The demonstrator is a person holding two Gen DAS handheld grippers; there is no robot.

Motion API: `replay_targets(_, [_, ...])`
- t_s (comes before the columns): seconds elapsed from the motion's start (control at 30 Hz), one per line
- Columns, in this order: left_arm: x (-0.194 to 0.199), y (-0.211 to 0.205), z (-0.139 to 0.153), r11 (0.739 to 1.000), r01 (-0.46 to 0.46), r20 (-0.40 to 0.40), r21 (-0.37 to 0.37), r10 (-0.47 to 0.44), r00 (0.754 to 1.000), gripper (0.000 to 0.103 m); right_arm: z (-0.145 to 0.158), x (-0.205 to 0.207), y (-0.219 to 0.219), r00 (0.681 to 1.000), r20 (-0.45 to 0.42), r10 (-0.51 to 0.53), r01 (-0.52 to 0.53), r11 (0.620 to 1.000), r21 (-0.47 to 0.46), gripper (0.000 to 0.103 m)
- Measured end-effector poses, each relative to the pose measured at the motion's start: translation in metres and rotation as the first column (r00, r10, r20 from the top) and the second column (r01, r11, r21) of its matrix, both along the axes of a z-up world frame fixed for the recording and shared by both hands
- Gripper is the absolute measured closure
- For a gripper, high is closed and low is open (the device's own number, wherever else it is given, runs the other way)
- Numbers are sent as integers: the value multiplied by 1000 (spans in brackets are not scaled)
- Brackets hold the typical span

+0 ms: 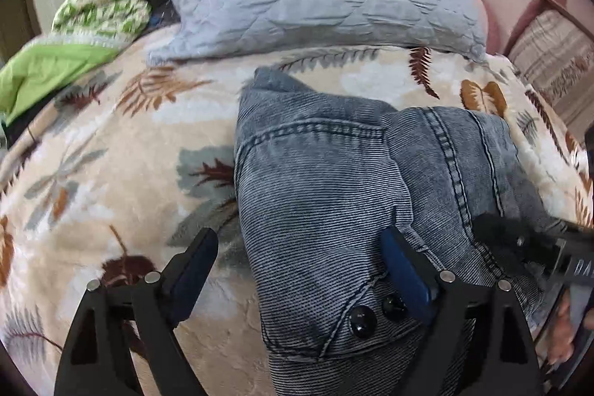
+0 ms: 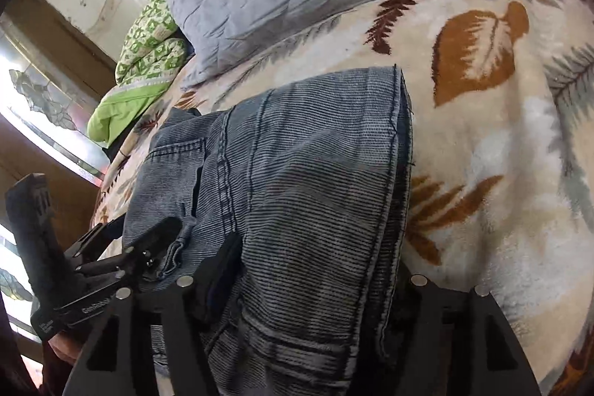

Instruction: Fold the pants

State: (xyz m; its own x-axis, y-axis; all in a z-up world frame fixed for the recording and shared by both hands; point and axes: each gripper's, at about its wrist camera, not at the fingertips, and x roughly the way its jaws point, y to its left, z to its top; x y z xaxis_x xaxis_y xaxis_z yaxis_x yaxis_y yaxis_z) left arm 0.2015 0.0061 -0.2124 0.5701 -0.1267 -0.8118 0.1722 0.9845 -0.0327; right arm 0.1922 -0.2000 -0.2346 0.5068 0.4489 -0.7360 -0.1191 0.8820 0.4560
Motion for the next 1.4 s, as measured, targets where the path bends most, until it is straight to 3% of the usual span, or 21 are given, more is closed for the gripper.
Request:
replay_targets(0.17, [0,9,-4,998,-45,-49,-32,44,998,7,-1,-4,-2,1000,11,-10,10,1000,-1,35])
replay_targets(0.33, [-17,-15,0,987,-48,29,153,44,999,7,1,-12,-4,999,6,-34,34,999,-9,35])
replay_targets(0.37, [-18,-17,1,985,-59,34,159,55,998,7,1,-14,-5,999,0,-40,40,999,-7,35])
replay_targets(0.53, [-25,-1,-3,988,-136,2,73,136,991,5,2,-17,-6,998,-22,-65,65,998,6,35])
replay_targets(0.63, [-26,-2,-6,983,-163,15,88,162,987,0,2,-18,-6,997,-25,-67,68,998,4,35])
replay_targets(0.97, [-20,-1,-7,986,-147,-12,76,148,989,0,0,-11,-12,997,-55,-57,59,998,34,33])
replay_targets(1.1, [-15,5,-10,989,-140,-42,38,142,989,0,0,-7,-10,997,-66,-51,53,998,29,32])
replay_targets(1.4, [-11,-7,-4,985,-118,-52,124,125,991,0,-1,-7,-9,997,-62,-51,53,998,33,32])
